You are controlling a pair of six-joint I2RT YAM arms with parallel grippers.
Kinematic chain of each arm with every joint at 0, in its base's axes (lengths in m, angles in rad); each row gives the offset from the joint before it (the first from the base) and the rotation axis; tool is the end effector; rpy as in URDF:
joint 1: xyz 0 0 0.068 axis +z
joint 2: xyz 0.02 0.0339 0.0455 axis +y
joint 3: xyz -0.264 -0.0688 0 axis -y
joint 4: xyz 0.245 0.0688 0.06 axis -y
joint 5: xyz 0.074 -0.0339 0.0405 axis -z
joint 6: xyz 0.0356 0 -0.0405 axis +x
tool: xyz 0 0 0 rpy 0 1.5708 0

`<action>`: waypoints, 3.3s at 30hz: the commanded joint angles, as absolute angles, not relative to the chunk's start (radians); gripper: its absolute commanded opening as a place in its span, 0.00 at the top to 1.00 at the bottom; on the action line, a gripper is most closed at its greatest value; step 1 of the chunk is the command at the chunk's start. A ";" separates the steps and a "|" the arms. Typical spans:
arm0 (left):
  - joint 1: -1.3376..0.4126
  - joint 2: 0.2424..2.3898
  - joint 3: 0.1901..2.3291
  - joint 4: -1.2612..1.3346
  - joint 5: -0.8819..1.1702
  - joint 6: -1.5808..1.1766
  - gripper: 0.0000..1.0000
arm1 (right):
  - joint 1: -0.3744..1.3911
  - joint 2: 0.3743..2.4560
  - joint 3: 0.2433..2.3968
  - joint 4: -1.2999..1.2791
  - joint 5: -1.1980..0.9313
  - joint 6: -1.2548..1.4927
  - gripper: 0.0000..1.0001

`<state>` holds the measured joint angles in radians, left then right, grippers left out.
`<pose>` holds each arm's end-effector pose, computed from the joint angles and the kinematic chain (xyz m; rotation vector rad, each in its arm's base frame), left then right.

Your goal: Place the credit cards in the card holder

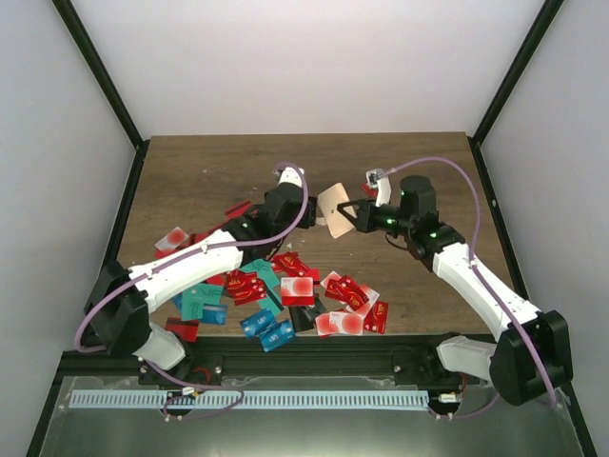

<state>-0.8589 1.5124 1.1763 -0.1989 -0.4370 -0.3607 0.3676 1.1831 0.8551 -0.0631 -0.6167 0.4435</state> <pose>0.2381 -0.2529 0.2987 0.2538 2.0484 -0.2955 0.2415 0.1151 0.2965 -0.3528 2.0297 1.1218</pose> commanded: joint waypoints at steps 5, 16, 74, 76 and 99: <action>-0.821 1.393 1.061 -0.231 -0.566 -0.454 0.19 | 0.380 1.187 0.909 -0.118 -0.522 0.459 0.99; -0.813 1.262 0.924 -0.041 -0.124 -0.570 0.06 | 0.380 1.206 0.837 0.025 -0.557 0.525 0.99; -0.731 1.705 0.868 0.226 0.027 -0.477 0.96 | 0.379 1.623 0.697 0.181 -0.477 0.631 0.70; -0.731 1.708 0.866 0.228 0.042 -0.469 0.96 | 0.379 1.618 0.708 0.142 -0.445 0.611 0.63; -0.732 1.624 0.868 0.224 0.116 -0.442 0.96 | 0.468 1.572 0.910 -0.147 -0.414 0.445 0.32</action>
